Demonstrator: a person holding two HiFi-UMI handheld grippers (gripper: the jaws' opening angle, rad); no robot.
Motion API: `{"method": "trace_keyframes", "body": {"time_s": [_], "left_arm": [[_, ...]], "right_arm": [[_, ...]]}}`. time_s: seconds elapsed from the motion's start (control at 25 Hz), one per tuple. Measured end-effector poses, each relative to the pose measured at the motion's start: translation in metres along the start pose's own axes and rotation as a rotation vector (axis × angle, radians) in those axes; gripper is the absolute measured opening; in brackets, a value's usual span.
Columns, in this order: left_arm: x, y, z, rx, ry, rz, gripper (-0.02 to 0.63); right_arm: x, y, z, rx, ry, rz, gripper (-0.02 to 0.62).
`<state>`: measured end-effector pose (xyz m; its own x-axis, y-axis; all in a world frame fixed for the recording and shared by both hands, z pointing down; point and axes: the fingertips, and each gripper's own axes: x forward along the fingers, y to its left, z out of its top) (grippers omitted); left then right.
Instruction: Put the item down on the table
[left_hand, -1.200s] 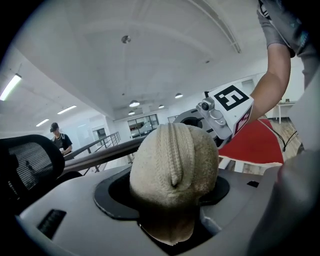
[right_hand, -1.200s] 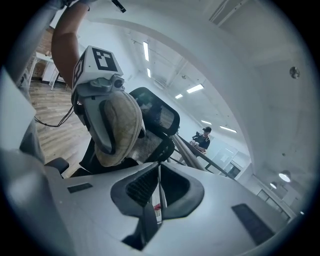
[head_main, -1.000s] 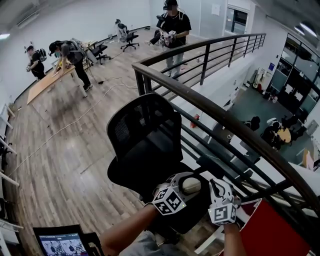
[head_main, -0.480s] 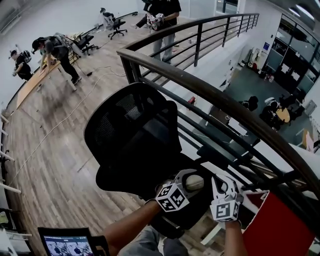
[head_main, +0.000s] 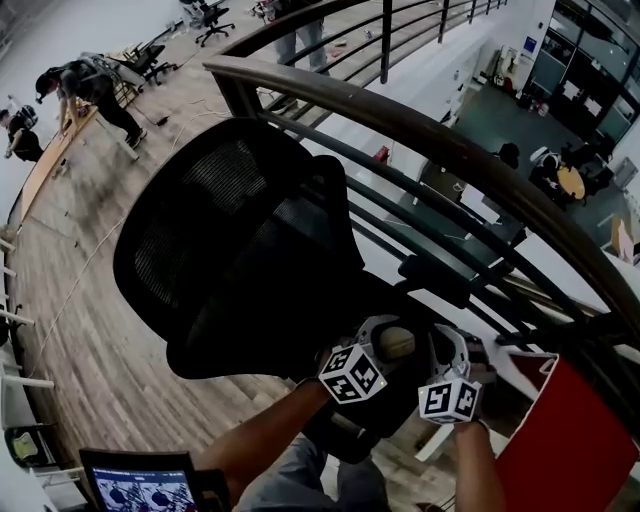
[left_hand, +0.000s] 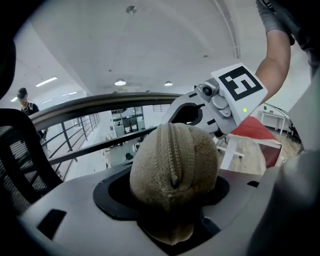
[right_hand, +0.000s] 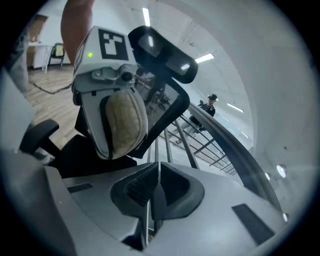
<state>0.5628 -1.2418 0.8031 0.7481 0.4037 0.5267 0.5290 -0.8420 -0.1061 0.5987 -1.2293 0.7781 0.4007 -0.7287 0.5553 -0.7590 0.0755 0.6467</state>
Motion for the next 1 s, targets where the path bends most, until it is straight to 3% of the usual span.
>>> {"method": "trace_keyframes", "body": {"time_s": [0.2,0.72,1.0], "left_arm": [[0.024,-0.003,-0.026,-0.018,0.027,-0.024,0.307],[0.086,-0.018,-0.104,-0.059,0.109,-0.064,0.307],[0.092,-0.025,-0.132,-0.085,0.149,-0.070,0.307]], "right_arm": [[0.024,0.031,-0.013,-0.089,0.029,0.055,0.006],[0.062,0.079,-0.073,-0.006,0.041,0.101,0.006],[0.067,0.097,-0.081,0.024,0.050,0.112,0.006]]}}
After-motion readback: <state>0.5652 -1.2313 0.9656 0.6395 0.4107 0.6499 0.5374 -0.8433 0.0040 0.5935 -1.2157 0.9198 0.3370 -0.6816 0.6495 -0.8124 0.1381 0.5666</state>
